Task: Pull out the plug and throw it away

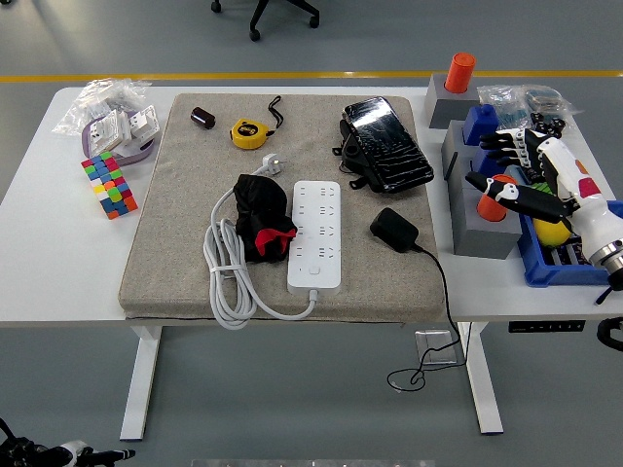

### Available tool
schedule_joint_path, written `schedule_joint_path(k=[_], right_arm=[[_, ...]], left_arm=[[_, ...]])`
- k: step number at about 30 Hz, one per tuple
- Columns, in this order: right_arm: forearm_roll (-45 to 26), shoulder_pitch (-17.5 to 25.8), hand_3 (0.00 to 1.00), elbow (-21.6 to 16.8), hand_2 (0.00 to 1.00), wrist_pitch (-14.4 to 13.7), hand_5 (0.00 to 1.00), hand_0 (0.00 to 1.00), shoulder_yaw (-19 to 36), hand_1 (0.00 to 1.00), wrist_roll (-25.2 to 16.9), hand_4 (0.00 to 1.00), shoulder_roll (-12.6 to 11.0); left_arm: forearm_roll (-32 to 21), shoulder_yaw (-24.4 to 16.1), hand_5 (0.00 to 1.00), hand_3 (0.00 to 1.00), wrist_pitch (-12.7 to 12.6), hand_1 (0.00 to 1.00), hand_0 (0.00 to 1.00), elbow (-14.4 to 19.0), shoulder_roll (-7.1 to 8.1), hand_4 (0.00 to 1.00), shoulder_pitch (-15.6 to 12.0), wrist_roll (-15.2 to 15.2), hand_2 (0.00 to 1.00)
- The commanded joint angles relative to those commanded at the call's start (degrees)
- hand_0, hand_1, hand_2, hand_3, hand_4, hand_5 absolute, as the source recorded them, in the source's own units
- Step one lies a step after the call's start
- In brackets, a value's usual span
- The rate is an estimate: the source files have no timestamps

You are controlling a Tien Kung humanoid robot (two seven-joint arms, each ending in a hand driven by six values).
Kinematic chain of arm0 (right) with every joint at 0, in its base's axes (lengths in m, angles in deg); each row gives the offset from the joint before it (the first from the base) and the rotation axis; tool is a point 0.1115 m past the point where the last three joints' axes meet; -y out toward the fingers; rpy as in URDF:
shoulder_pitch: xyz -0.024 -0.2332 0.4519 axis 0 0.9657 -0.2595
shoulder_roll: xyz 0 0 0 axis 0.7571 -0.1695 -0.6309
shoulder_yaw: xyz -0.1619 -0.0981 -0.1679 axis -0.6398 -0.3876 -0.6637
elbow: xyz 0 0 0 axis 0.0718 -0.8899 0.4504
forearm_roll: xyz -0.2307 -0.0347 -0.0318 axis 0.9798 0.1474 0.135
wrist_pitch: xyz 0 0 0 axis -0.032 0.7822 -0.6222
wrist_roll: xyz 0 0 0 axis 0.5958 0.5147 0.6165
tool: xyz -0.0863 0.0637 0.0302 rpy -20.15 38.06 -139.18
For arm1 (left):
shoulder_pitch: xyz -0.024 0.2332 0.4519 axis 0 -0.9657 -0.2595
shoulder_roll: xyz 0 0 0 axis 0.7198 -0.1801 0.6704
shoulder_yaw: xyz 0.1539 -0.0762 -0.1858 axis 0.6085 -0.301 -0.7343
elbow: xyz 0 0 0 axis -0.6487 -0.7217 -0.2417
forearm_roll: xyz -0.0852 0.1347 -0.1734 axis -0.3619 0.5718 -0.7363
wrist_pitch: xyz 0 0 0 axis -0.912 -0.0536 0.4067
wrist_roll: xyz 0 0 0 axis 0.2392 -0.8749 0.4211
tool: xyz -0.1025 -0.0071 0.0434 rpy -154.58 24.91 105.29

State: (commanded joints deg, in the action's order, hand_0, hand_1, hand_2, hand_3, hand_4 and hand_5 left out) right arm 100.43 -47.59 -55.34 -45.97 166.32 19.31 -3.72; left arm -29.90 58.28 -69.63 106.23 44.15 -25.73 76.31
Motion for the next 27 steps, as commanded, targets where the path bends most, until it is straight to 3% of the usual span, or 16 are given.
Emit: schedule_joint_path(k=[27], right_arm=[[1.1, 0.2, 0.681, 0.0, 0.7, 0.3, 0.487, 0.697, -0.4, 0.683, 0.7, 0.998, -0.1]], left_arm=[[0.0, 0.6, 0.593, 0.684, 0.0, 0.681, 0.544, 0.1, 0.06, 0.874, -0.3, -0.1, 0.705]])
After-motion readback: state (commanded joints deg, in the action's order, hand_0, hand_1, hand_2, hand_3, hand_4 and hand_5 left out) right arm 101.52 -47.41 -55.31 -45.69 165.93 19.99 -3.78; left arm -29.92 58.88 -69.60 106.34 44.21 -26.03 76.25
